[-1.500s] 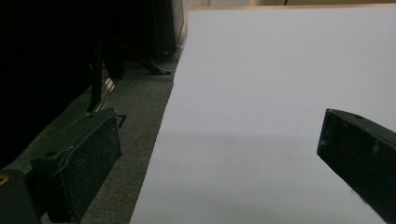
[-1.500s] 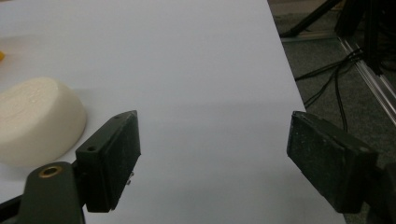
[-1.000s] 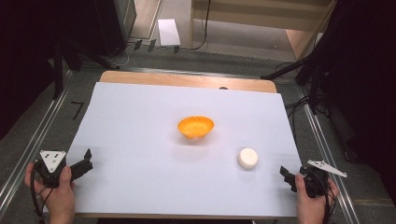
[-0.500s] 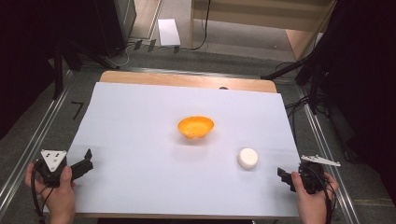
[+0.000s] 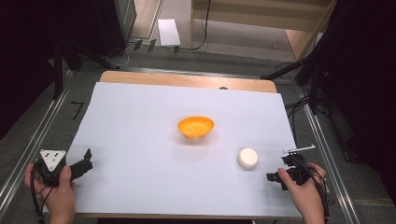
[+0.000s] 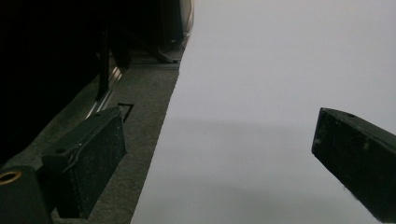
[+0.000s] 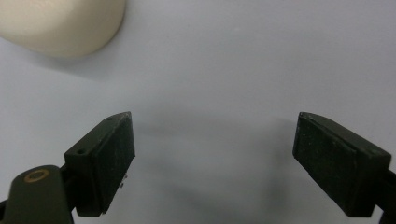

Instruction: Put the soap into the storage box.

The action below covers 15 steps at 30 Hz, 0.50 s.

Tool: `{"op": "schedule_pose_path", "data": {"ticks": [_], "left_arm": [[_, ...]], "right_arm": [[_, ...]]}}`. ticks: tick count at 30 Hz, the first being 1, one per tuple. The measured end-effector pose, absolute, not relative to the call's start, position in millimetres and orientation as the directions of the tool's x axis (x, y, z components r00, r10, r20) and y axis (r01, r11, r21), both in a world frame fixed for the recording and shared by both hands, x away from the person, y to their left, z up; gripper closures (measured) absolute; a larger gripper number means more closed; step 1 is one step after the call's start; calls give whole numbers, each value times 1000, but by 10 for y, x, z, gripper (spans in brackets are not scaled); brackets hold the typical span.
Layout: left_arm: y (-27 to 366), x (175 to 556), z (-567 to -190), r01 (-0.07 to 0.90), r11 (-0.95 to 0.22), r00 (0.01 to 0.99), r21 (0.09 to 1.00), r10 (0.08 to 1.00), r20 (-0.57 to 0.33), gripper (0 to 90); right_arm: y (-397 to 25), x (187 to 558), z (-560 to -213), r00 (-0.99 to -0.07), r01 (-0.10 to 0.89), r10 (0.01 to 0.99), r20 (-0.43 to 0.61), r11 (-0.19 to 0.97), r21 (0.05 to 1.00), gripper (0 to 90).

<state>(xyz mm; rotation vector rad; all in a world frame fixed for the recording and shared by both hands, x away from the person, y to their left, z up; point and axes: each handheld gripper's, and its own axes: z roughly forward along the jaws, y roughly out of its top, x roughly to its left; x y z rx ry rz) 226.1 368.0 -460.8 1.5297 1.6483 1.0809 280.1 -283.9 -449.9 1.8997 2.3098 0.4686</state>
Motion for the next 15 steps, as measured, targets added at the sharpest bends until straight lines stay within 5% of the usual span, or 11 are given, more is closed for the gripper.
{"op": "schedule_pose_path", "data": {"ticks": [15], "left_arm": [[3692, 2257, -4606, 468, -11, -116, 884, 991, 73, 36]], "right_arm": [[-2529, 2951, -4449, -222, 956, 970, 101, 196, 219, 185]]}}
